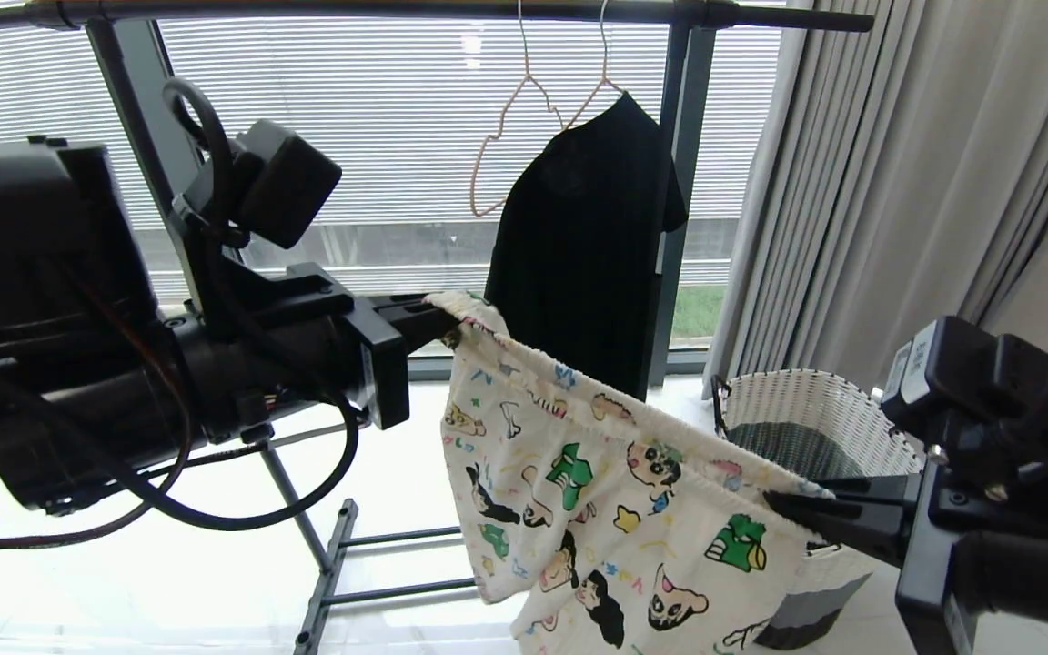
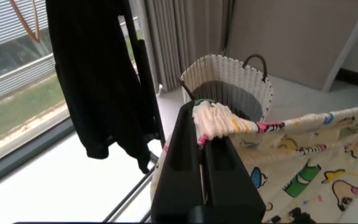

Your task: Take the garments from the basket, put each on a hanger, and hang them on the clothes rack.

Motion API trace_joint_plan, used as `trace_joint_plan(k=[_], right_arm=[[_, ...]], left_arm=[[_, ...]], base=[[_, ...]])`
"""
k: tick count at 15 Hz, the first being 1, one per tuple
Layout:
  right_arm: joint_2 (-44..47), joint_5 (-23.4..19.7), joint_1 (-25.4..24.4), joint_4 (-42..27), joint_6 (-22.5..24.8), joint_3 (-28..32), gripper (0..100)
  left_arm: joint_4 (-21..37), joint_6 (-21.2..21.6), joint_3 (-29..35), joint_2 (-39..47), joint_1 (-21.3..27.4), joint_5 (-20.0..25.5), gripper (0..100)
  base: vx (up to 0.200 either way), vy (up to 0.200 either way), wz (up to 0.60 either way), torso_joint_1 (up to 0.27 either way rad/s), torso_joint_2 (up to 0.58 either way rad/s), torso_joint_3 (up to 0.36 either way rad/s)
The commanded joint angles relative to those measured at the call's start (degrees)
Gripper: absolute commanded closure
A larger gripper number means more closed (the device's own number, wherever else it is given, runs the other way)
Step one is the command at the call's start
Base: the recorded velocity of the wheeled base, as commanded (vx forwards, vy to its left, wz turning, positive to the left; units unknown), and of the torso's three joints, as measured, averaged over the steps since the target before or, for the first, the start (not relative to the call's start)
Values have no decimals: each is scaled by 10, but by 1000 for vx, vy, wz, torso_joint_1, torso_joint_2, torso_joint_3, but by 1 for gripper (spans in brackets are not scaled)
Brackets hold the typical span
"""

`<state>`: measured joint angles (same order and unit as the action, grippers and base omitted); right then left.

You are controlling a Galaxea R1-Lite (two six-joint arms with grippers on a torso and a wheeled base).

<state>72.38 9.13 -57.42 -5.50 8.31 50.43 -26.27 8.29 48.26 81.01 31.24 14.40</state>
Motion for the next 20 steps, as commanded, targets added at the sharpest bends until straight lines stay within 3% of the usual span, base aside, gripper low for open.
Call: trace_joint_plan(k=[1,4,6,8,16,20], right_arm=[[36,-3,53,2,-1,41,100],[101,-17,91,4,-1,139,100],[138,-18,94,4,0,191,100],[159,-18,93,4,0,216,100],[157,-17,93,0,4,210,100],[141,-17,91,-12,3,187,100]], left_arm=[[1,-30,-60,-46,5,-21,100],[39,-79,-136,-92,60,-87,100],[64,-81,-171,-101,106,-147,100],[64,-81,-181,-103,153,-163,100],[64,-78,-173,-103,171,-167,100],[64,-78,-170,-102,170,-205,100]], base=[[0,0,0,0,0,0],[0,0,0,0,0,0],[0,0,0,0,0,0],[0,0,0,0,0,0],[0,0,0,0,0,0],[0,0,0,0,0,0]])
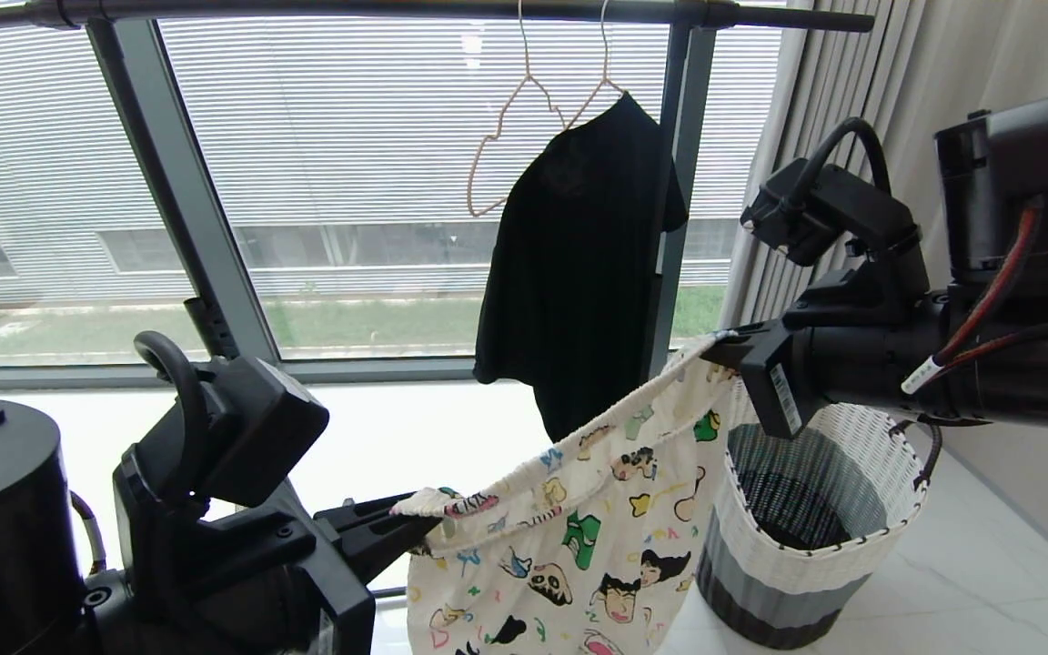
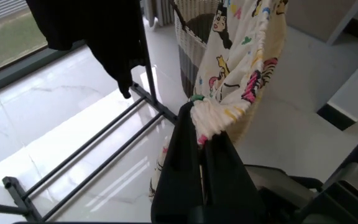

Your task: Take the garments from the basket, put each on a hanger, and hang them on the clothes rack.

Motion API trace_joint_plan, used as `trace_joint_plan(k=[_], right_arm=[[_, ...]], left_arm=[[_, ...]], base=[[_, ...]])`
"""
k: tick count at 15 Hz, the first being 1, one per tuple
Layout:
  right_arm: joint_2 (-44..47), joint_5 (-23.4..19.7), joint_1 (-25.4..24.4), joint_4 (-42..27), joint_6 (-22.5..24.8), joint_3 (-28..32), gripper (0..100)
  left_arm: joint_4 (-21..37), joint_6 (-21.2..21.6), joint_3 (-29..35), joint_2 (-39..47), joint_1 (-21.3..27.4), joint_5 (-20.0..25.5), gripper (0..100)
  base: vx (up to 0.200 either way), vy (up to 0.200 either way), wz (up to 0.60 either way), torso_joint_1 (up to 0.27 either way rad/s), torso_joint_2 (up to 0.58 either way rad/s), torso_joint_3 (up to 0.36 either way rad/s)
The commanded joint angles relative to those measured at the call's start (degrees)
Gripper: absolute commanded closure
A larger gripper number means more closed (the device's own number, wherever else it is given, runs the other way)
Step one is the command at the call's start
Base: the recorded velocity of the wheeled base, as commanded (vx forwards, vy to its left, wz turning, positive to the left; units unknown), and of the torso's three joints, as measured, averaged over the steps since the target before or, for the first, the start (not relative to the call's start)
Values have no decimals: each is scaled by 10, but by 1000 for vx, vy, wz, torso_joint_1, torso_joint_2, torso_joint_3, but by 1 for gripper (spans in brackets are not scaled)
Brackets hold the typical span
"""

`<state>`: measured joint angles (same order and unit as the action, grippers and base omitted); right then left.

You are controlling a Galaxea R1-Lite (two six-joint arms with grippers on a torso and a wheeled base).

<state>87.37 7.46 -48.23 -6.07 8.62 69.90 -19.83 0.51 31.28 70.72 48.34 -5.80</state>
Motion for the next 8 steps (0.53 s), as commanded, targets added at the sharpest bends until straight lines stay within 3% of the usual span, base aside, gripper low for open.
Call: trace_joint_plan(k=[1,6,8], right_arm=[[-11,0,-1,-19,0,-7,0],[-57,-8,-21,-36,1,-64,0],[-87,-46,-22,-75,1,-72,0]], left_arm=[[0,0,0,2,-1,-4,100],[1,5,0,22,-14,-49,100],[1,23,0,29,-26,-61,100]], base=[[0,0,0,0,0,0],[0,0,0,0,0,0],[0,0,0,0,0,0]])
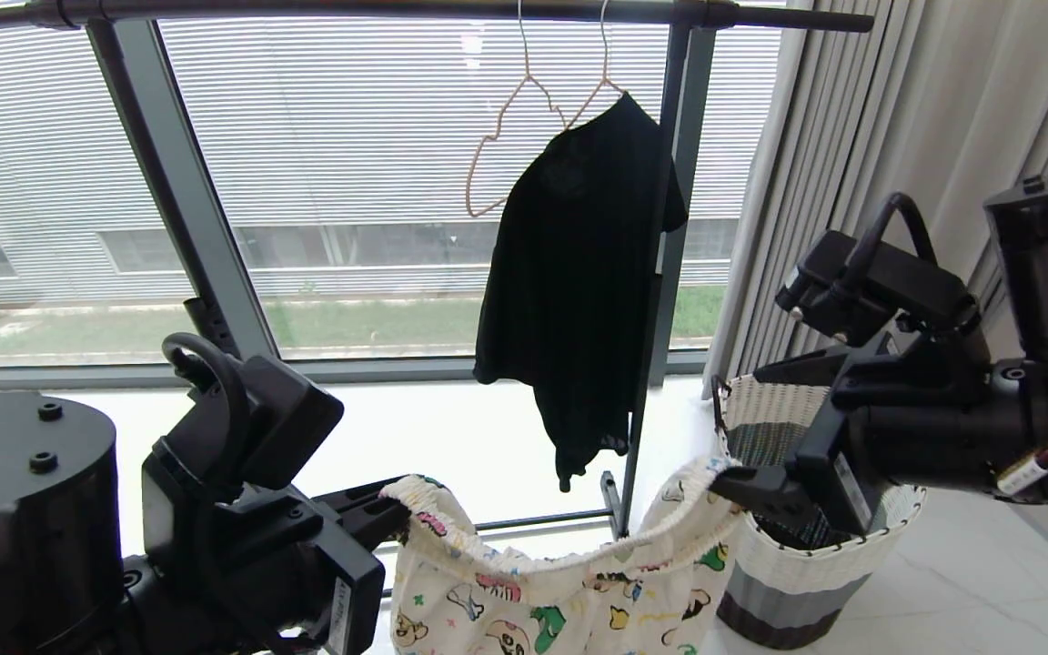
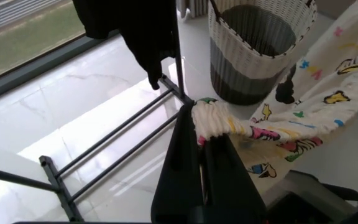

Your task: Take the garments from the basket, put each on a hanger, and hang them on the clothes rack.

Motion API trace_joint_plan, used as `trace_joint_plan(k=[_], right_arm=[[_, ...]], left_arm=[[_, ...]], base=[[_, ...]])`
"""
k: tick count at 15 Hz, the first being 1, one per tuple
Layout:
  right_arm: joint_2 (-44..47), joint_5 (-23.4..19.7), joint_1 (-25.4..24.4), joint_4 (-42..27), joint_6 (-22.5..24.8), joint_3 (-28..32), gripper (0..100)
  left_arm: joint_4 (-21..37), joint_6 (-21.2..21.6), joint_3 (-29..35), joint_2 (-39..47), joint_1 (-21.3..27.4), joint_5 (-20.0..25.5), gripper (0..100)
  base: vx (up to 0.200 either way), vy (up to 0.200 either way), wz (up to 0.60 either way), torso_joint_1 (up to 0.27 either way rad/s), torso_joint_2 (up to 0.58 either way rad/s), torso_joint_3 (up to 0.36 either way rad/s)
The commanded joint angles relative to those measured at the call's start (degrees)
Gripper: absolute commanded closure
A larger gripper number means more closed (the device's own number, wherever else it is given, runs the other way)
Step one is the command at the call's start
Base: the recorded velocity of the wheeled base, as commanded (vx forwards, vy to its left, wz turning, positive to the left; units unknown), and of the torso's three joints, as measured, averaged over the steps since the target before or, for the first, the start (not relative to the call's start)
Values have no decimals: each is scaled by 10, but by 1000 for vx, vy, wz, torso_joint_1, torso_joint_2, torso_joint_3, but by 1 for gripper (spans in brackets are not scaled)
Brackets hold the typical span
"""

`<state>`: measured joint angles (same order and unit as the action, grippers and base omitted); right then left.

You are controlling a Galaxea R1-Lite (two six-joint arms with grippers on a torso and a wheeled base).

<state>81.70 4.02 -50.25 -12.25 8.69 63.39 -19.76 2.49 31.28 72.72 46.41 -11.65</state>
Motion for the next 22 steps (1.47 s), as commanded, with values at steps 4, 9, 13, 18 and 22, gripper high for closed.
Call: trace_joint_plan(k=[4,9,13,18,22], right_arm=[[-65,-31,7,-50,-2,-10,0],[-81,8,78,-60,0,-27,0],[-136,168,200,-126,-1,-99,0],[-207,242,256,-125,0,-170,0],[-221,247,261,-124,25,-184,0]], left_arm=[[15,30,-3,13,-47,-3,100],[31,36,-12,-7,-118,-3,100],[31,59,-53,-61,-342,62,100],[31,104,-97,-106,-520,153,100],[30,106,-120,-140,-520,153,100]], base=[[0,0,0,0,0,0],[0,0,0,0,0,0],[0,0,0,0,0,0],[0,0,0,0,0,0],[0,0,0,0,0,0]])
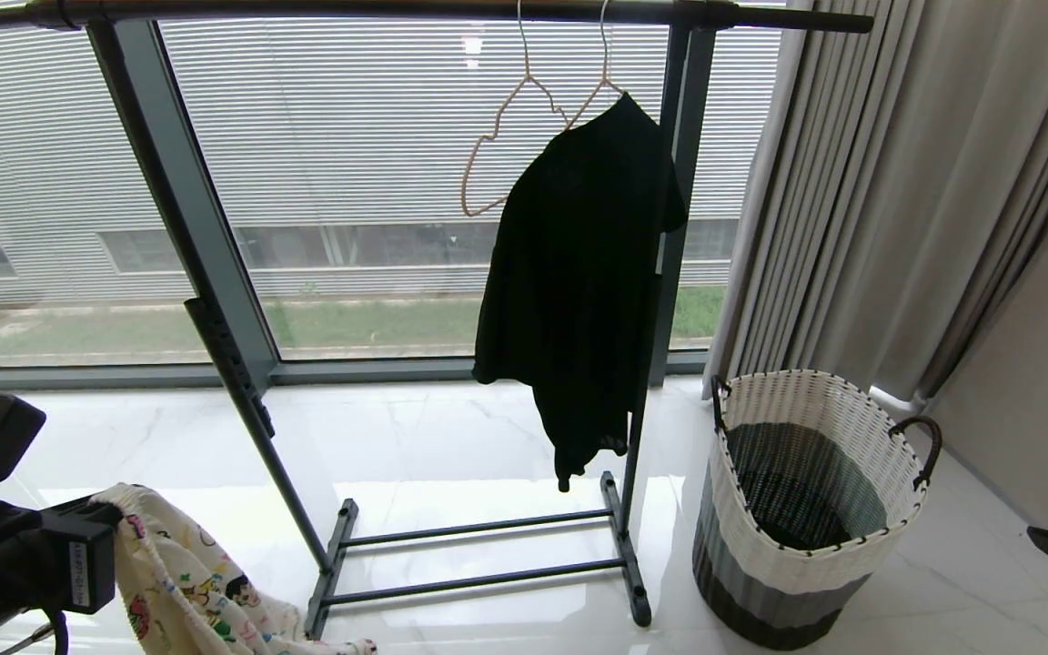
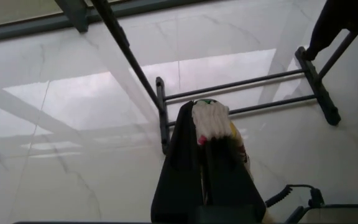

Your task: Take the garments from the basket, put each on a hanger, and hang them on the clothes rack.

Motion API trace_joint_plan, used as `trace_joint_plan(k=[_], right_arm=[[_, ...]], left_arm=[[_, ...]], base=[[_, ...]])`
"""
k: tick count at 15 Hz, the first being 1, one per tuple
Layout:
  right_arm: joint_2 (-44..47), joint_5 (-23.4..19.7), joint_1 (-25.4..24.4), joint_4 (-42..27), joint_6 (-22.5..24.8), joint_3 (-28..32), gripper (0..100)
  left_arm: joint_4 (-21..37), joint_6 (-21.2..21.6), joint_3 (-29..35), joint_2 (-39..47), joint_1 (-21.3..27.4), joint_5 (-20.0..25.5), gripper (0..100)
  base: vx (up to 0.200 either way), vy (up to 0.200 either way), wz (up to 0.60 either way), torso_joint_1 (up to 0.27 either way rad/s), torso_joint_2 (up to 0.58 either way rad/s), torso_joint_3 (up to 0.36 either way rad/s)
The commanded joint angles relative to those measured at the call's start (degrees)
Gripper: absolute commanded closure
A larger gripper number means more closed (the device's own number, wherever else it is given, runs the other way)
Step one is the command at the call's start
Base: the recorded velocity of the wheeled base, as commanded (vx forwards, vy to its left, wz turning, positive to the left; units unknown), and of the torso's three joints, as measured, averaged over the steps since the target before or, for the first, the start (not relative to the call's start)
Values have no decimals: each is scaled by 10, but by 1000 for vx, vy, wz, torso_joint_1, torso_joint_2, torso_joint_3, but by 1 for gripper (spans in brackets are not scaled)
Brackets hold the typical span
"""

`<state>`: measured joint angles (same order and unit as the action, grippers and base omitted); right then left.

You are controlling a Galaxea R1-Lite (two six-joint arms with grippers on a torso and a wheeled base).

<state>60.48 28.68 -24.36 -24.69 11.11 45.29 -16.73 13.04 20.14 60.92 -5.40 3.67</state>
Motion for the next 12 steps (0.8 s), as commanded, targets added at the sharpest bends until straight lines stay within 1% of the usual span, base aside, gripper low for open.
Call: trace_joint_plan(k=[1,3,6,12], right_arm=[[-9,0,2,1,1,-3,0],[-9,-9,1,1,1,-3,0],[-10,-10,1,1,3,-3,0],[-20,-10,1,1,4,-3,0]], left_arm=[[-1,1,-12,-26,-2,0,100],[-1,1,-17,-33,-2,-1,100],[-1,1,-16,-33,-2,-1,100],[-1,1,-15,-36,-2,-2,100]], base=[[0,0,0,0,0,0],[0,0,0,0,0,0],[0,0,600,2,5,6],[0,0,0,0,0,0]])
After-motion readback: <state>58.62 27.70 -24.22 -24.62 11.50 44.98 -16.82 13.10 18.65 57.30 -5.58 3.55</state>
